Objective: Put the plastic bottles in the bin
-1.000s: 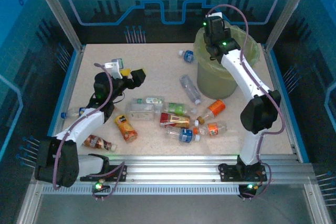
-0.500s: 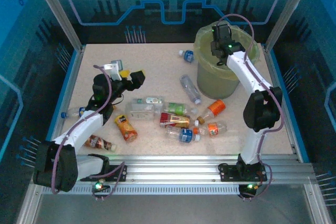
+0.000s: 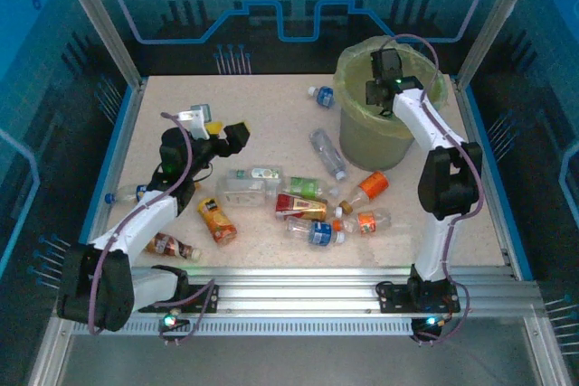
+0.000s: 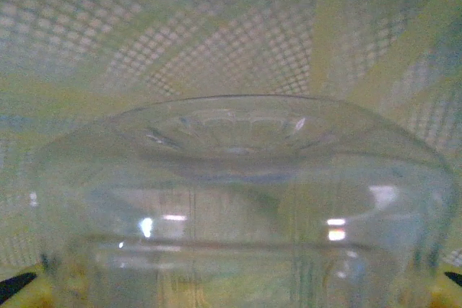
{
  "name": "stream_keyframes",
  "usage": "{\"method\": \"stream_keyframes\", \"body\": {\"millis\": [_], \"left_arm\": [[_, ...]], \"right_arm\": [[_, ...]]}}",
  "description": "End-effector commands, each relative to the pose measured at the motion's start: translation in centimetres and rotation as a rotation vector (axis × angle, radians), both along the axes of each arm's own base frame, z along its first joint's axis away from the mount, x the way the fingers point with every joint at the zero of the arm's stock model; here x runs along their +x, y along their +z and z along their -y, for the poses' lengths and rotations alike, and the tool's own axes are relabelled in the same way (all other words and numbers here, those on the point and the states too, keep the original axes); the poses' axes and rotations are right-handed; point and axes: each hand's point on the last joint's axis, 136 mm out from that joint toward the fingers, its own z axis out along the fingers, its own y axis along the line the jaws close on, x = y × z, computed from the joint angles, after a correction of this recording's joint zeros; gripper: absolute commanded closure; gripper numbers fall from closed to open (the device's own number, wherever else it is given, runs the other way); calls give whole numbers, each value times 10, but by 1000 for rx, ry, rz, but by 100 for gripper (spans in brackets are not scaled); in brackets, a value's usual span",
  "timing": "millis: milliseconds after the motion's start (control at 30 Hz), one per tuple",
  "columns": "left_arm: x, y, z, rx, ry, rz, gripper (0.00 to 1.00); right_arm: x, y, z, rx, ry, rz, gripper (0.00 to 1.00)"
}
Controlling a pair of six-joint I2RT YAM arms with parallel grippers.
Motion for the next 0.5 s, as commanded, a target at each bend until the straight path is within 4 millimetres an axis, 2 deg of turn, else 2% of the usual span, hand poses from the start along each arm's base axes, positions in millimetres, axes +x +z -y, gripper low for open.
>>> {"method": "stream_keyframes", "body": {"millis": [0,133,300,467], "left_arm": [[-4,5,-2,28,7,25,1],[-4,5,-2,30,9,25,1],[-4,5,-2,31,8,26,1],[-4,6,-1,29,7,29,1]], "right_arm": [[1,0,7,21,-21,-4,38],[1,13,9,16,-25,19,20],[-2,28,11,9,-27,49,3],[-10,45,12,-3,-28,76,0]]}}
